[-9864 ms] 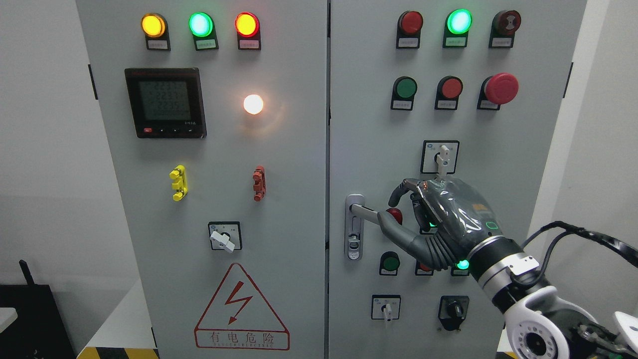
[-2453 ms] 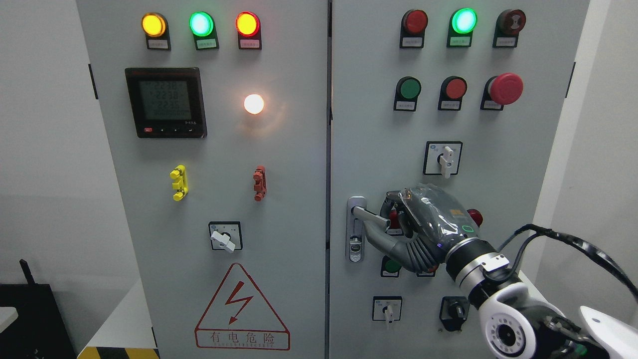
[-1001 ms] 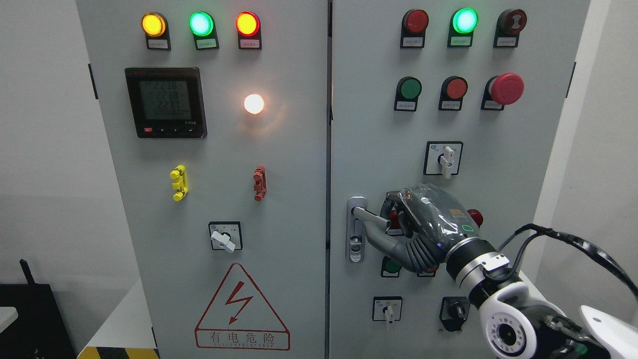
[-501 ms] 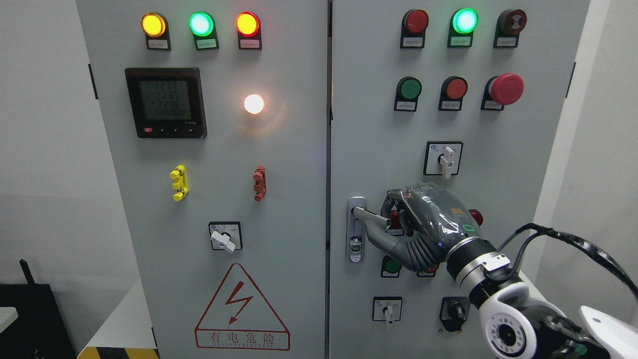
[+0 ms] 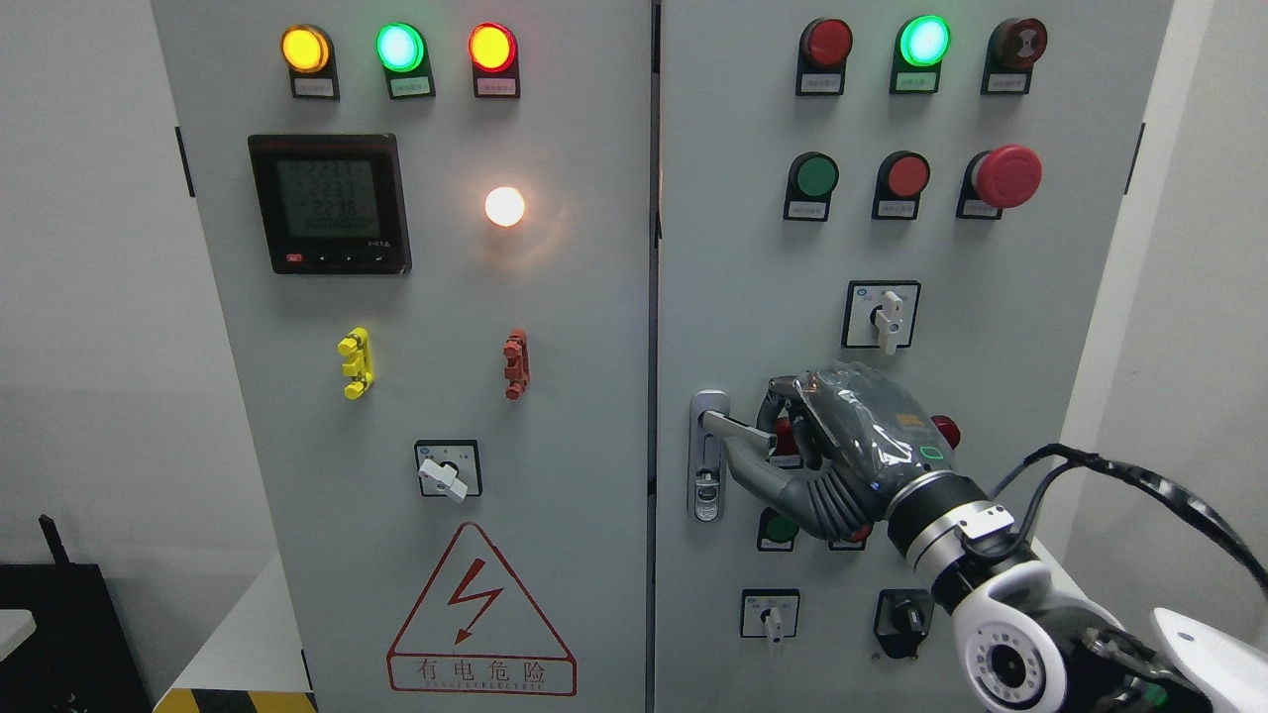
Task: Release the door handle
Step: 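Keep the right hand gripping the turned silver handle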
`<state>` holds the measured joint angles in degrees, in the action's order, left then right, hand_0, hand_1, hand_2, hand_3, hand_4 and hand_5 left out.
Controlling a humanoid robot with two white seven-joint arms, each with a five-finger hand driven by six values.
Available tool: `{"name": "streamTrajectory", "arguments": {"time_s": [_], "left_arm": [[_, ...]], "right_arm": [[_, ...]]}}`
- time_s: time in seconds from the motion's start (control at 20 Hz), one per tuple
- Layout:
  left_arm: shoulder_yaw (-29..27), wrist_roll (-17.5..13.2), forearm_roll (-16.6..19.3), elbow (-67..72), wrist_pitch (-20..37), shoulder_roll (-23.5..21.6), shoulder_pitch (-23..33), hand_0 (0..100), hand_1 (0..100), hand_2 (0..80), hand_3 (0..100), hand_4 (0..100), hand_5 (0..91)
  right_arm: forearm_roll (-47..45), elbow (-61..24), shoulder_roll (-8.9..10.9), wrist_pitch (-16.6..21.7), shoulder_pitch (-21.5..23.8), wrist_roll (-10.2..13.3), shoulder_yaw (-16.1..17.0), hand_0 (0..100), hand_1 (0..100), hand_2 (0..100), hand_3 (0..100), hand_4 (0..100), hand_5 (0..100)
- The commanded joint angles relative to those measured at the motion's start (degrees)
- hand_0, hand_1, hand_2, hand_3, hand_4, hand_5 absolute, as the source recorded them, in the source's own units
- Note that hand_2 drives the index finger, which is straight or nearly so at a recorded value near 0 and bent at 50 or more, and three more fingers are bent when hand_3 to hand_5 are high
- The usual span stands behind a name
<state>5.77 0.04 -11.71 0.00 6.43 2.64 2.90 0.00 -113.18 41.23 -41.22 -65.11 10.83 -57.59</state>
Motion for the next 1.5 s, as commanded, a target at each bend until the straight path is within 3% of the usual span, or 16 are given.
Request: {"name": "streamTrajectory", "arguments": {"time_s": [0.0, 1.45], "left_arm": [[-0.06, 0.04, 0.02, -1.76, -0.01, 0.0, 0.0, 12, 39, 0.0, 0, 0, 0.0], [-0.06, 0.04, 0.02, -1.76, -0.01, 0.0, 0.0, 12, 39, 0.0, 0, 0, 0.0]], "right_arm": [[-0.61, -0.02, 0.08, 0.0, 0.16, 0.07, -0.06, 48, 36, 73, 100, 100, 99], [-0.61, -0.11, 0.16, 0.35, 0.16, 0.15, 0.02, 49, 37, 81, 100, 100, 99]]}}
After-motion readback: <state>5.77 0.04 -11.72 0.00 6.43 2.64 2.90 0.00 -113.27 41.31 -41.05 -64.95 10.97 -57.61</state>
